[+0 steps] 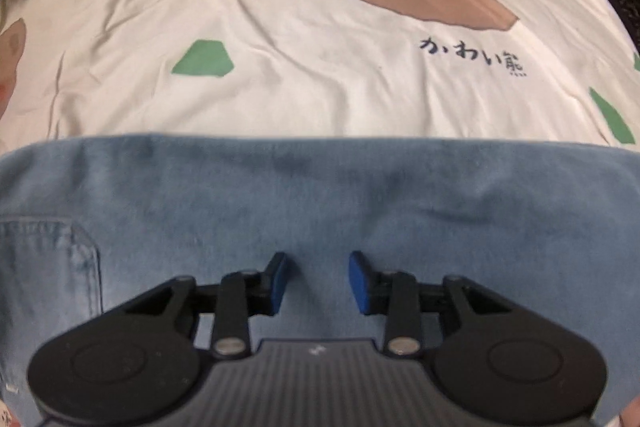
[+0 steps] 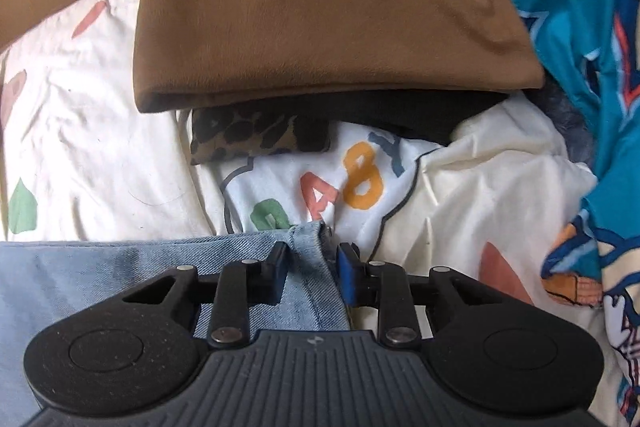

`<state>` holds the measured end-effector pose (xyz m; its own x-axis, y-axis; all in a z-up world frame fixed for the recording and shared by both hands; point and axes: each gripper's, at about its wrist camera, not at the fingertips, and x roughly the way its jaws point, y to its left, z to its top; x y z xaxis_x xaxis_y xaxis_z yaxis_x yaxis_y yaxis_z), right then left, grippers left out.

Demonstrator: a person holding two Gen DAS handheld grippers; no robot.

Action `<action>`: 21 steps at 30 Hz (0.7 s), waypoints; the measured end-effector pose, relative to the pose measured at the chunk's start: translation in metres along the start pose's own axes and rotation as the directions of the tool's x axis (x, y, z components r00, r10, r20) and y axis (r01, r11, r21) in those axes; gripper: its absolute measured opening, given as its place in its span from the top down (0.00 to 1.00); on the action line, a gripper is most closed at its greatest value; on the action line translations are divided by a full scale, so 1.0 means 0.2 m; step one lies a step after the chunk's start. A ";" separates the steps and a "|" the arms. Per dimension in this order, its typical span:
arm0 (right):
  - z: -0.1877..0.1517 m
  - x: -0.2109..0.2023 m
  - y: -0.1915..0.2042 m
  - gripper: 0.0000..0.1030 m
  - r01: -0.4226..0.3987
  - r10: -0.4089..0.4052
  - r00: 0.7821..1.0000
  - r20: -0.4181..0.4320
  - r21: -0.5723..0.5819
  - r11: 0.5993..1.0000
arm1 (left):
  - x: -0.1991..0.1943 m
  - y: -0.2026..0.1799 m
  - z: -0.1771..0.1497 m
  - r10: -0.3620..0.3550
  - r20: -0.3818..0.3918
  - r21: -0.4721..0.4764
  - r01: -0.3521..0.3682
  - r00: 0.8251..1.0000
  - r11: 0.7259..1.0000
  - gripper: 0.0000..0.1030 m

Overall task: Fold clothes
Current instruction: 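Open both grippers and lay the jeans flat on the bear-print sheet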

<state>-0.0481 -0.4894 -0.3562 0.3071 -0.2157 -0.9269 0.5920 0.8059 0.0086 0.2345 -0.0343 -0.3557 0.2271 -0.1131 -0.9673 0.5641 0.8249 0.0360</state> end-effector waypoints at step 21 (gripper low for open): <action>0.08 -0.28 0.10 0.66 -0.063 0.073 0.991 0.110 -0.096 0.993 | -0.14 -0.24 -0.01 -0.074 0.059 0.058 0.071 0.996 0.996 0.74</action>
<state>-0.0420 -0.4693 -0.2986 0.4301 -0.2155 -0.8767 0.4975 0.8669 0.0311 0.1986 -0.0701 -0.3316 0.2307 -0.2063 -0.9509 0.6241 0.7811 -0.0180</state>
